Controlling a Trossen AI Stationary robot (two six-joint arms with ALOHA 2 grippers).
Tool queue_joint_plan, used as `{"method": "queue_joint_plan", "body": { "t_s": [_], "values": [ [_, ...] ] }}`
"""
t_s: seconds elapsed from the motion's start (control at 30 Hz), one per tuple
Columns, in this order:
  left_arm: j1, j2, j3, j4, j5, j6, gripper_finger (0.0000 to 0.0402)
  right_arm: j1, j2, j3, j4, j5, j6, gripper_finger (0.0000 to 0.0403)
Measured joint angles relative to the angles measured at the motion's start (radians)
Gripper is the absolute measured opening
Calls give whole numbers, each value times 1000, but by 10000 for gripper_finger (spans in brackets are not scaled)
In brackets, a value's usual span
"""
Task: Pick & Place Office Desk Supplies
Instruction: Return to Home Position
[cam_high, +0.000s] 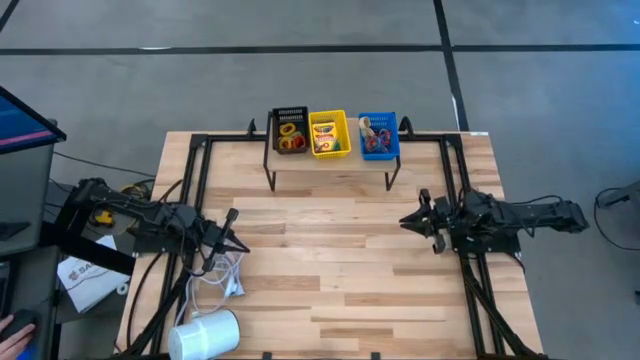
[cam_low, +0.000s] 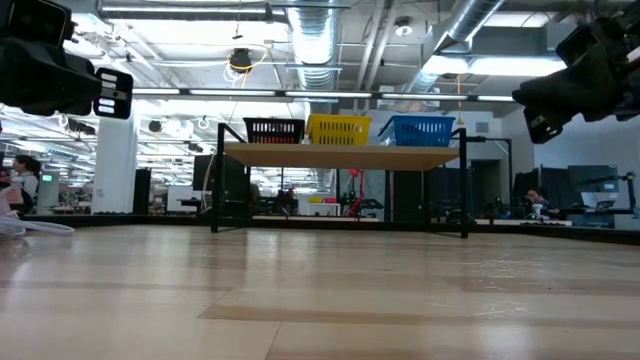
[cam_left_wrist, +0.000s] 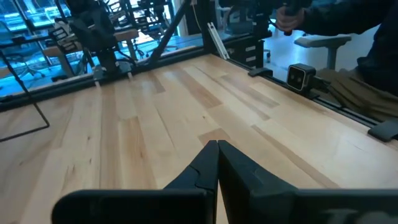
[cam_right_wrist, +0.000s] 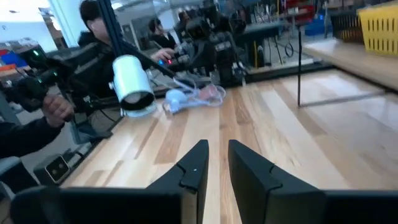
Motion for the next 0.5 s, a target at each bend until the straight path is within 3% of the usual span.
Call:
{"method": "queue_joint_plan", "body": {
  "t_s": [0.5],
  "values": [
    [0,4,-1,48,-131,-1,2,-3,204,0,-9,60,-11,61]
  ]
}}
